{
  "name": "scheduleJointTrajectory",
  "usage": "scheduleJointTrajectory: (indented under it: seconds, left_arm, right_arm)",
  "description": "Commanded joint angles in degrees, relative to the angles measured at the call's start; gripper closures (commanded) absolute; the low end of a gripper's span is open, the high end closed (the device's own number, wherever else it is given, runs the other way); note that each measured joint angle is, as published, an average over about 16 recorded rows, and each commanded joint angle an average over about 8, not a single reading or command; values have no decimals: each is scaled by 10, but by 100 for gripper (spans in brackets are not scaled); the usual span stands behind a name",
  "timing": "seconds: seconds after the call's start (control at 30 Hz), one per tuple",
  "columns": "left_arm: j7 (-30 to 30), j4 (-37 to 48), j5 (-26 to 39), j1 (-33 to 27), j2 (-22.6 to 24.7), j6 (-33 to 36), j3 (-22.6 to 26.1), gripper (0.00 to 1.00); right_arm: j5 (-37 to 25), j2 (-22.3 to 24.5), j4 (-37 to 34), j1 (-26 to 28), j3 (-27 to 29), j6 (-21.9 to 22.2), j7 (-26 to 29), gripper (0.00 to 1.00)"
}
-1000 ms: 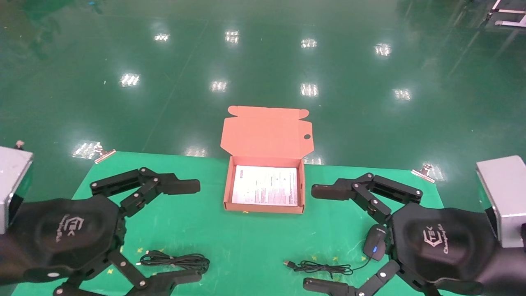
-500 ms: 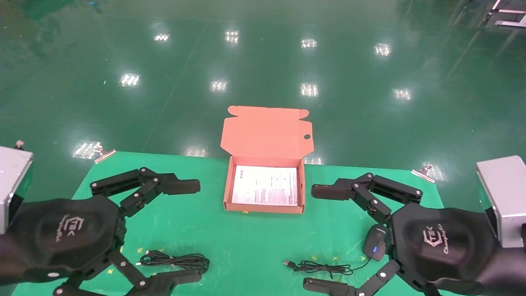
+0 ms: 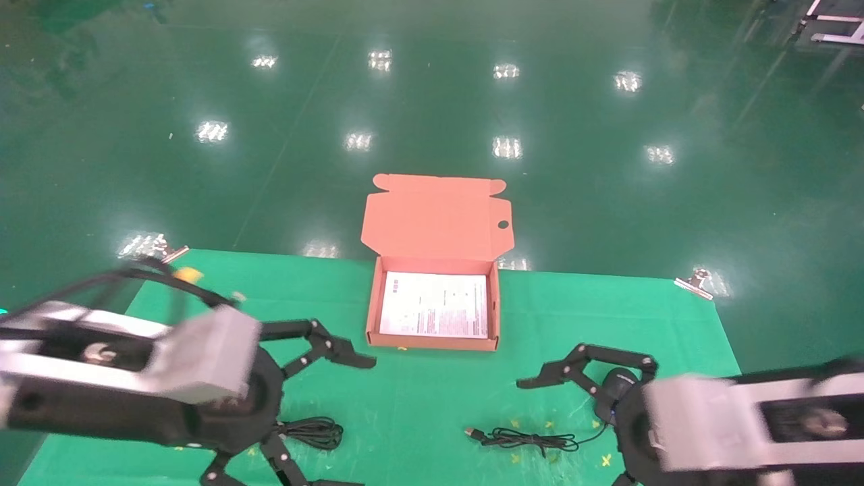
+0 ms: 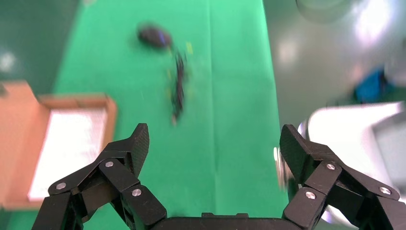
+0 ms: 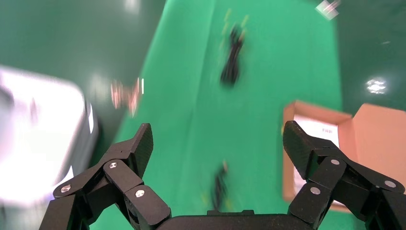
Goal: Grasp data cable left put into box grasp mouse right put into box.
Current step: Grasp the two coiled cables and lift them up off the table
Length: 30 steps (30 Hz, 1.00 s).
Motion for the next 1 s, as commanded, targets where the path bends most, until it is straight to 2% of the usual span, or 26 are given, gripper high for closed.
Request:
scheduleJointTrajectory:
  seconds: [0.03,0.2,0.37,0.63,1.0]
  left_arm:
    - [-6,-4,41,-30,10,2,36,0]
    - [-14,1,132,-73,37,-2,117,0]
    - [-23,10,222,-97,62,-11,175,0]
    - [-57,56,309,-82,95,-47,219,0]
    - [-104,146,363,-31,129,-130,233,0]
  right_arm:
    - [-49,-11,1,45,-43,-8,-23,0]
    - [-143,-47,2,118,-147,-1,-57,0]
    - [-225,-81,2,143,-217,15,-56,0]
    - [-323,-115,1,120,-262,67,-1,0]
    - [-422,-141,-8,58,-279,150,126,0]
